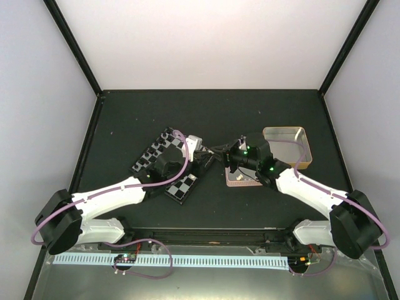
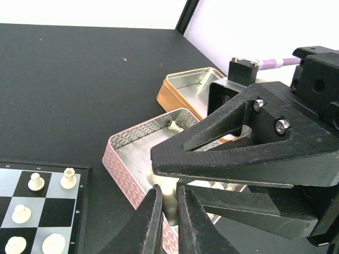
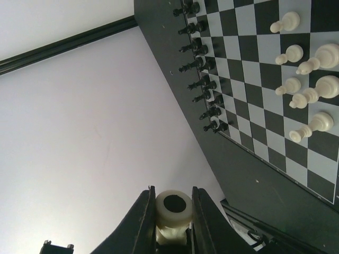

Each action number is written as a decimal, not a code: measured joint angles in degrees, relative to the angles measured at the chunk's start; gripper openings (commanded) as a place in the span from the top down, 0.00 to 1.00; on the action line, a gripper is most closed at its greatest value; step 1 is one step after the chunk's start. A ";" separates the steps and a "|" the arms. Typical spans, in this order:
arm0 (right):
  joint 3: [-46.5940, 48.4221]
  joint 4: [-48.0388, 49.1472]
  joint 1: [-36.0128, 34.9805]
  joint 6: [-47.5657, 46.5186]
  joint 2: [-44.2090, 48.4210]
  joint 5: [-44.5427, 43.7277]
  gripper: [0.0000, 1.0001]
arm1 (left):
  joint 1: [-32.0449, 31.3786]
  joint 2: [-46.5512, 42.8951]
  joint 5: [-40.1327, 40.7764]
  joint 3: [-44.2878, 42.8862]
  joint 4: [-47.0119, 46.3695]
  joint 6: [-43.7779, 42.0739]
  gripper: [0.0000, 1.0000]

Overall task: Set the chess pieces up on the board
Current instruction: Place the chess piece on the chessboard, then pick up the chess piece from the storage box.

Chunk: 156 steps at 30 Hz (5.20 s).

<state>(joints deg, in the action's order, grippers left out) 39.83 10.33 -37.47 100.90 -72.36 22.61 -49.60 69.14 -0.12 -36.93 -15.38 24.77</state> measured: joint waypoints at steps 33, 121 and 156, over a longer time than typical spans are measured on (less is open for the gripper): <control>0.66 -25.92 8.07 -33.38 14.75 -24.96 0.32 | 0.96 23.37 2.97 -37.75 56.15 -7.58 0.97; 4.76 -32.98 10.14 -52.19 7.23 -32.46 0.63 | 10.54 47.25 -5.57 -63.19 72.30 -14.47 0.63; 27.96 -42.51 15.82 -79.93 -36.00 -39.69 0.73 | 17.70 -5.31 -5.11 -13.27 40.28 -6.99 0.44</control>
<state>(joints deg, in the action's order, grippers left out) 67.79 -32.18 -21.65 20.97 -108.36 -17.08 -31.90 63.83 -5.23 -50.19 24.91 17.78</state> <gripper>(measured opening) 0.352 0.563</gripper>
